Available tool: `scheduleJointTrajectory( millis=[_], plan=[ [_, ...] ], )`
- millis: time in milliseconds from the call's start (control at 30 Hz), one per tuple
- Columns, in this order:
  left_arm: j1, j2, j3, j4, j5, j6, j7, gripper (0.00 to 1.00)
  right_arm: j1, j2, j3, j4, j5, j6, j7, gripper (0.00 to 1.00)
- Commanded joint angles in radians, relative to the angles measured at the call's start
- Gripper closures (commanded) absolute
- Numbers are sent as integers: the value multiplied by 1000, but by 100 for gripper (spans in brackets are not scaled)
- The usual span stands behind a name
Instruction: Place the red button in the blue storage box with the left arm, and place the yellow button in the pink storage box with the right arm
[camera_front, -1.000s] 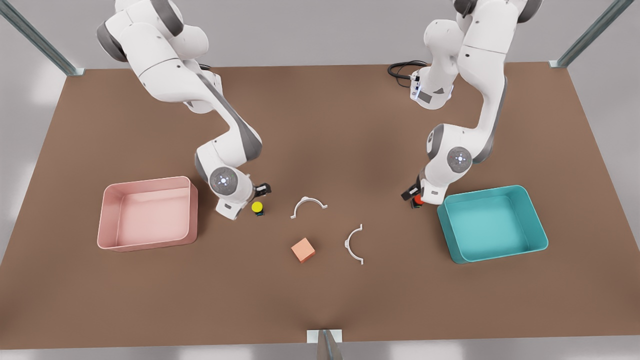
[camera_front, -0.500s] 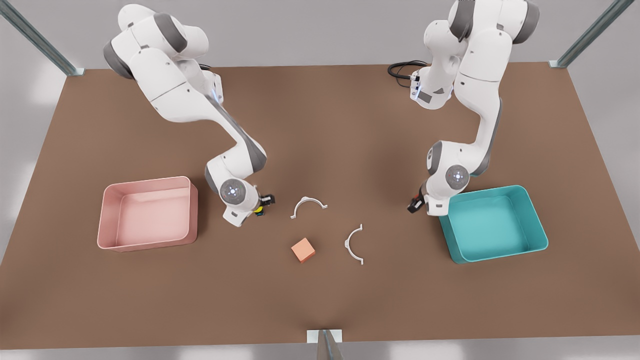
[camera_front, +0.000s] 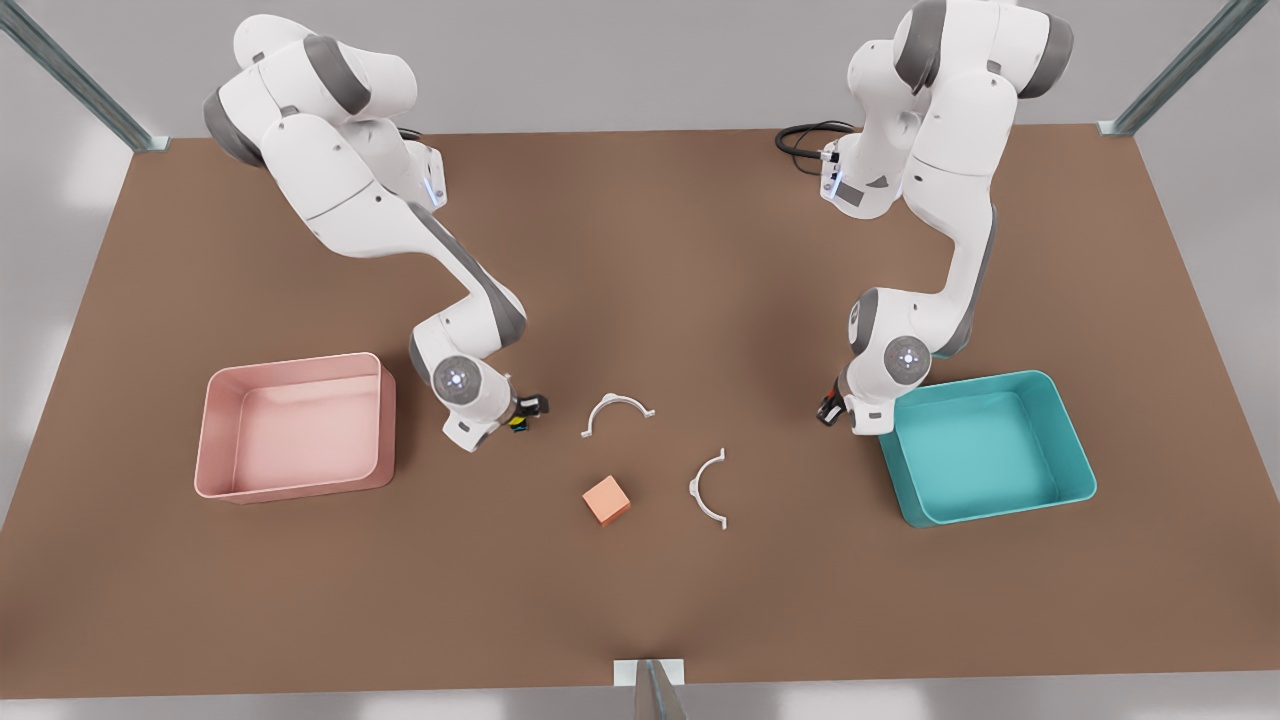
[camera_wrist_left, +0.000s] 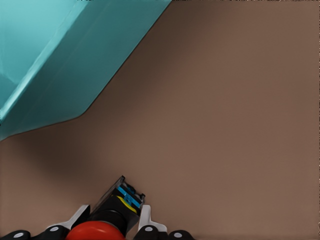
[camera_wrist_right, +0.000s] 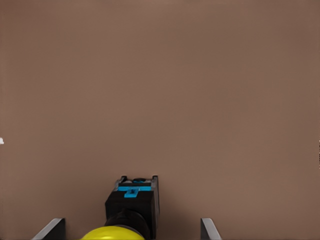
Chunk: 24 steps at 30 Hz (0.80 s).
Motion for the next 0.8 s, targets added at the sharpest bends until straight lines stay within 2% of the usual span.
scheduleJointTrajectory(
  millis=[0, 67, 133, 167, 233, 267, 367, 467, 533, 600, 700, 767],
  plan=[
    [0, -2, 0, 1, 1, 0, -58, 40, 0, -5, 0, -1, -1, 89, 20, 0],
    [1, -10, 0, 1, 2, -5, -54, 40, 0, -5, -1, -1, -1, 90, 20, 0],
    [5, -31, 2, 68, 30, -120, -58, 40, 0, -4, -1, -2, -1, 92, 20, 0],
    [5, -39, 2, 101, 38, -169, -58, 40, 0, -2, -1, -2, -1, 90, 20, 16],
    [6, -44, 2, 101, 44, -171, -58, 44, -2, -2, -4, -4, -1, 92, 18, 24],
    [6, -44, 2, 101, 44, -171, -56, 44, -4, -1, -6, -4, -1, 94, 3, 25],
    [6, -53, 3, 114, 45, -194, -51, 47, -14, 4, -6, -6, -1, 100, -2, 26],
    [15, -63, 55, 268, 84, -384, -16, 47, -20, 4, -6, -6, -1, 101, -19, 26],
    [81, -86, 61, 332, 84, -480, 152, 47, -22, 5, -6, -7, -1, 101, -19, 26],
    [150, -106, 71, 347, 84, -543, 324, 47, -20, -4, -4, -27, -2, 100, -29, 26],
    [156, -109, 149, 348, 84, -557, 498, 47, -22, -8, -4, -35, -41, 100, -57, 26],
    [202, -102, 153, 349, 81, -556, 581, 47, -22, -7, -4, -38, -41, 104, -56, 26]
  ],
)
